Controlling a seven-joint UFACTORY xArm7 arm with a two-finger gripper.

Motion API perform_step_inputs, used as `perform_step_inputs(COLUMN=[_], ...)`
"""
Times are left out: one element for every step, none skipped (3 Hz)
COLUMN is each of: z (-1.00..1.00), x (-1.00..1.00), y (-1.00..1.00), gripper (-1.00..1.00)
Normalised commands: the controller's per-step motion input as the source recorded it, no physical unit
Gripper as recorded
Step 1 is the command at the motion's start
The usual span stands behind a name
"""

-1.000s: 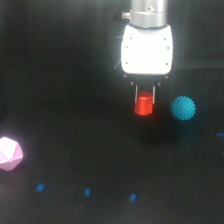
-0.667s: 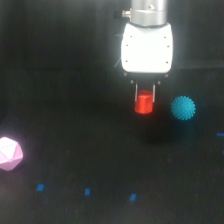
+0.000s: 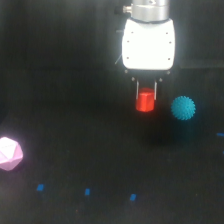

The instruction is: Pick up the red object from the table

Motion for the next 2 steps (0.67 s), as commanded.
perform_step_inputs(z=[-0.17,-0.56], x=[-0.34,-0.44], y=[0.33,0.28], gripper=[-1.00,-0.92])
